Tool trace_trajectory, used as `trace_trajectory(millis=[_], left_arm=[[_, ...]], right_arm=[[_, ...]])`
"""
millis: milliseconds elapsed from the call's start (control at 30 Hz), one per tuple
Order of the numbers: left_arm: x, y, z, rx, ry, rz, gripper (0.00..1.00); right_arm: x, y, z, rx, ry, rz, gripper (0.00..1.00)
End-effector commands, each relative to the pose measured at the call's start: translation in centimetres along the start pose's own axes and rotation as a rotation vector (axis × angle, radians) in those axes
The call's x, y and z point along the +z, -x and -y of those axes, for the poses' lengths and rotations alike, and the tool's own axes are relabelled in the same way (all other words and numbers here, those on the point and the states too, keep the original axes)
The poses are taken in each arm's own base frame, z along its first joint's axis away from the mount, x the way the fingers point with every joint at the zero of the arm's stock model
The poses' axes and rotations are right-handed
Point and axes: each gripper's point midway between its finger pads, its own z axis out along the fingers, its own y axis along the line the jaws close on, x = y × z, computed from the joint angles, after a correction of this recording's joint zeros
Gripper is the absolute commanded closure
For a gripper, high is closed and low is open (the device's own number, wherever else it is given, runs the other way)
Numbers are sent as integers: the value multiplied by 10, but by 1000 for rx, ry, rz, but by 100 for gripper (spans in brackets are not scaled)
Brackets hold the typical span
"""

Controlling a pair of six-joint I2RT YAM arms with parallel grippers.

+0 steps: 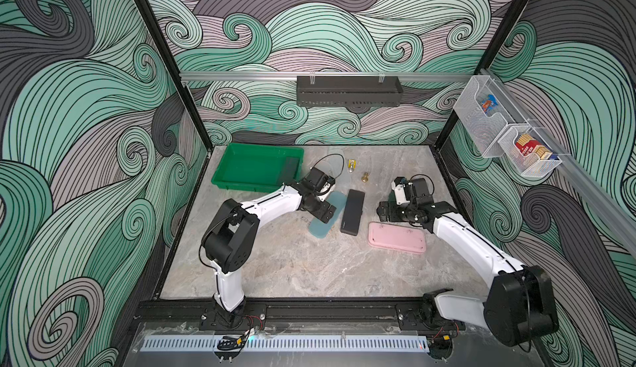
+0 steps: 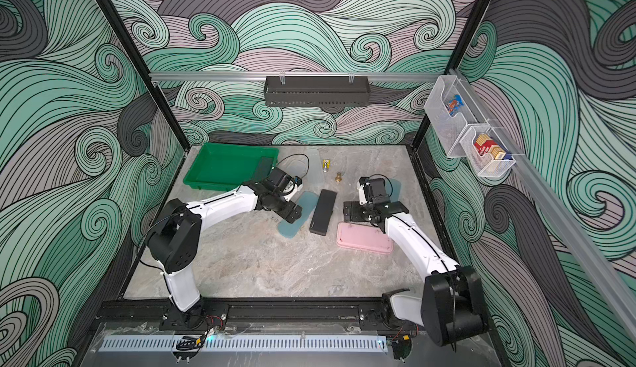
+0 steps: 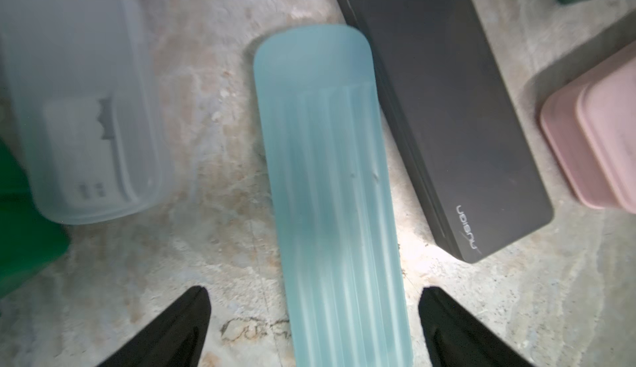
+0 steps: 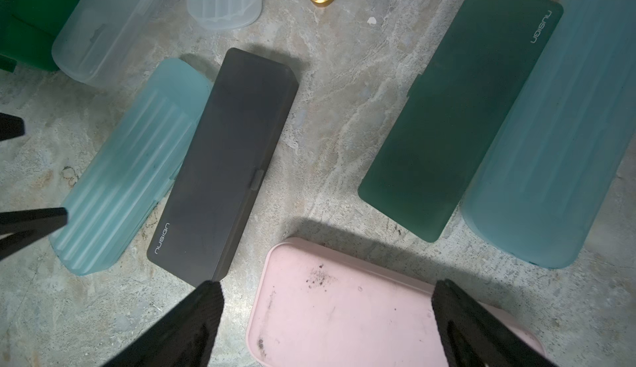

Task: Put the pencil case into the storage box
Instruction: Pick up the pencil case from the center of the board.

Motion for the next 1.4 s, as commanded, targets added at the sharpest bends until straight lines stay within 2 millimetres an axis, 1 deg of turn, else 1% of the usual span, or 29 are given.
trace_trajectory(millis=[0, 133, 333, 500, 633, 700, 800, 933, 1033, 1233, 1367], left_arm=[[4, 8, 11, 40, -11, 1, 1], [16, 4, 17, 50, -10, -23, 1], [27, -4, 24, 77, 3, -43, 1], [41, -14, 22, 73, 22, -79, 1], [50, -18, 22, 67, 21, -95, 2], [53, -19, 22, 65, 18, -101, 9], [55, -22, 23, 62, 14, -110, 24], [48, -23, 21, 54, 28, -100, 25], [35, -20, 16, 49, 58, -78, 25], [-4, -4, -1, 37, 154, -27, 24], [-31, 12, -22, -15, 206, 22, 23]], right_arm=[[1, -7, 0, -11, -4, -14, 1], [2, -9, 1, -19, -7, -18, 1], [3, -11, 4, -24, -20, -20, 1], [2, -12, 4, -23, -20, -17, 1], [0, -12, 5, -22, -23, -11, 1], [-1, -12, 5, -21, -23, -7, 1], [-1, -13, 5, -19, -23, -8, 1], [-2, -13, 5, -18, -20, -3, 1], [-1, -14, 4, -16, -19, -8, 1], [-2, -15, 3, -13, -13, -8, 1], [-3, -12, 3, -14, -9, -4, 1]])
